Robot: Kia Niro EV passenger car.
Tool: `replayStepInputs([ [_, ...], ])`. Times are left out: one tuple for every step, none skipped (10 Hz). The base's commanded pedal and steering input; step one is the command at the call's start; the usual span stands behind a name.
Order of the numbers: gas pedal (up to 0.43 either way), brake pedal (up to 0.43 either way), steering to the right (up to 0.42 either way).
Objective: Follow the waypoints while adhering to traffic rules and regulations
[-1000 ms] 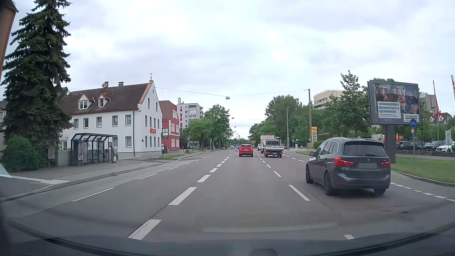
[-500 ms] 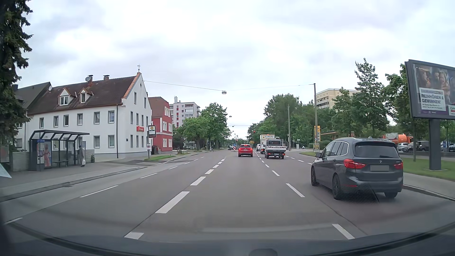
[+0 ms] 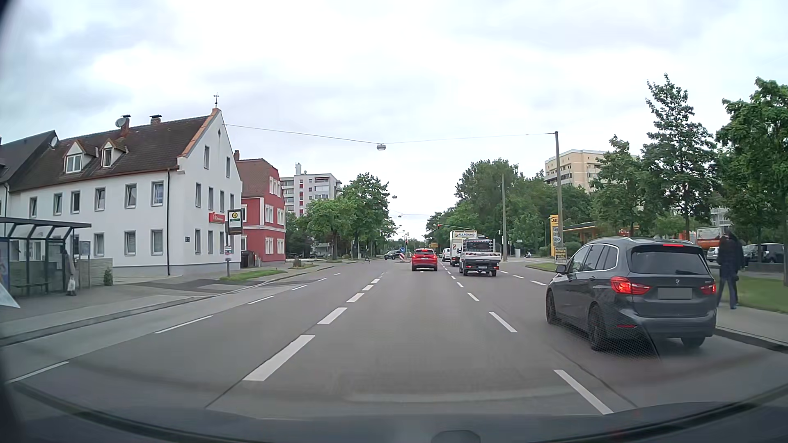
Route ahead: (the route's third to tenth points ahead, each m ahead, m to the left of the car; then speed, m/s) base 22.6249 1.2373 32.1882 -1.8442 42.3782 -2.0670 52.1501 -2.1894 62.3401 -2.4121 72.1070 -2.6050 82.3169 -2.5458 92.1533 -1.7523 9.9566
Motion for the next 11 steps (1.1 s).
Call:
replayStepInputs([
  [0.079,0.0,0.005],
  [0.079,0.0,0.005],
  [0.087,0.0,0.005],
  [0.11,0.0,0.005],
  [0.11,0.0,0.005],
  [0.11,0.0,0.005],
  [0.11,0.0,0.004],
  [0.11,0.0,0.005],
  [0.098,0.0,0.004],
  [0.098,0.0,0.004],
  [0.098,0.0,0.005],
])
